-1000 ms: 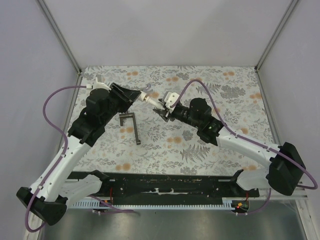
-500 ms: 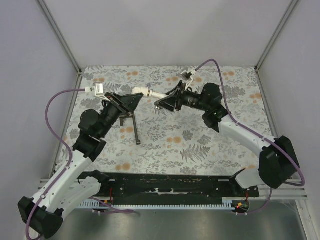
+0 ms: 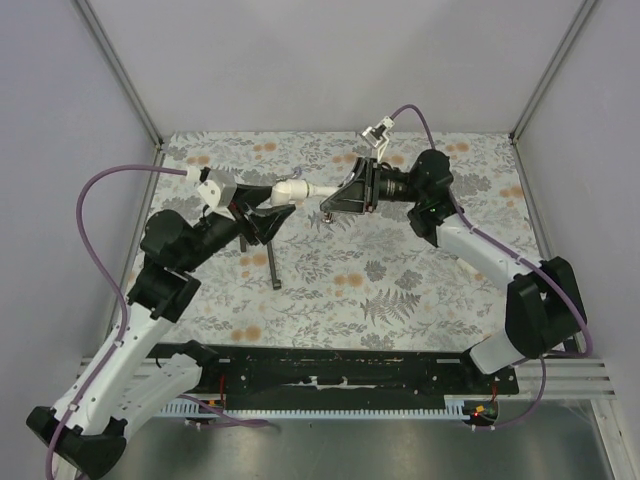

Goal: Install the water faucets

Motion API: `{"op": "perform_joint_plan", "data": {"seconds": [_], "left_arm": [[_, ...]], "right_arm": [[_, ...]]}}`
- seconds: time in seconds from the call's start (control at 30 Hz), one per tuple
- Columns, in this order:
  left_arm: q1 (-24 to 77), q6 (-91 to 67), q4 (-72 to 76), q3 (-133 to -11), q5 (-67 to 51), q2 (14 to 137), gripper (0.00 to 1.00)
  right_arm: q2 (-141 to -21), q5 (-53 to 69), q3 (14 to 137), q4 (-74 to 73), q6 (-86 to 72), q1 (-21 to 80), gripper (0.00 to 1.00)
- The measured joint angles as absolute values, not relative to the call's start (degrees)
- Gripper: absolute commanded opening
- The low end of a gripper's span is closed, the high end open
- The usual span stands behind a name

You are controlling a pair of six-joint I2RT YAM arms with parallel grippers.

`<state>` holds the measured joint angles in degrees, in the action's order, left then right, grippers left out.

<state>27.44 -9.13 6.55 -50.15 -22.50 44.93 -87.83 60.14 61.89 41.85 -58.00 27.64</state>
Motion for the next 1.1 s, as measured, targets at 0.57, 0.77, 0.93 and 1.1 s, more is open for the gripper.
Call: {"op": "perform_joint_plan", "data": {"seconds": [0.57,0.77,0.93,1.1], "left_arm": [[26.79,6.04,-13.34,-65.04,-29.23,51.42,0.89],[19.42,2.57,-13.02,-65.12,-37.21,59.33,0.94],[13.50,-0.03,-9.78,-65.30,-48.80,61.63,0.96],[12.43,-0.14,-7.18,-66.30,-60.58,63.26,0.96]], "right_arm": [[-80.75,61.06,69.65,-0.32,-24.51,24.91,0.00],[-80.36,62.48,69.65,-0.49,-22.83,24.91,0.00],[-79.29,64.66,69.65,0.47,-22.63,24.91,0.00],[-78.39,67.18,69.65,2.15,-22.50,24.91,0.00]]}}
